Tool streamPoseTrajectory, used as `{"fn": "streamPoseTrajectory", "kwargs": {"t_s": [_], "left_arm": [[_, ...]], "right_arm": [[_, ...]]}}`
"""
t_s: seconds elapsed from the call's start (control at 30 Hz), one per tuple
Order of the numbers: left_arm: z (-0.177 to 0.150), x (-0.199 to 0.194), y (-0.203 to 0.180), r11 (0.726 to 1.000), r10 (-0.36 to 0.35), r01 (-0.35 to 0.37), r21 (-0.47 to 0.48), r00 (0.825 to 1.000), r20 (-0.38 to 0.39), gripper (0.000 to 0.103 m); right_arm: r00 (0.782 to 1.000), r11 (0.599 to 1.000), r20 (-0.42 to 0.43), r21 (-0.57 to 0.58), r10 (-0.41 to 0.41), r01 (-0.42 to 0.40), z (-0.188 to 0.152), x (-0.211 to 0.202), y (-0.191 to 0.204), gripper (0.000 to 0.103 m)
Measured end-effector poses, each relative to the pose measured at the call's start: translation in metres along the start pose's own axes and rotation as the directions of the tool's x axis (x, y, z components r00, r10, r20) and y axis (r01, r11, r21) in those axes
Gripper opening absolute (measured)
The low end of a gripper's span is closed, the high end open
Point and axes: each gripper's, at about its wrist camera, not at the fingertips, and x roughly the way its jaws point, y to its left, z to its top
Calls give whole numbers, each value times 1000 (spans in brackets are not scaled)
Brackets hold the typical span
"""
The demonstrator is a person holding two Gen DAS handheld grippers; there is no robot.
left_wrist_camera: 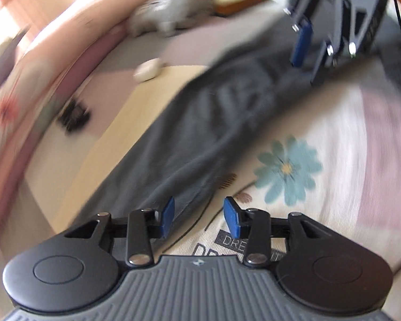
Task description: Fold clothes
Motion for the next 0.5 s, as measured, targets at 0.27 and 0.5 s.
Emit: {"fn": "streamPoseTrajectory", "kwargs": {"t_s": [0.27,0.5], "left_arm": [[10,26,-19,980,85,-80,185,996,-22,14],[4,14,-5,990,4,8,143,997,-83,1]], "right_arm": [[985,982,14,-72,-172,172,-22,18,31,14],[999,999,-4,14,-46,46,-22,4,19,5]]}}
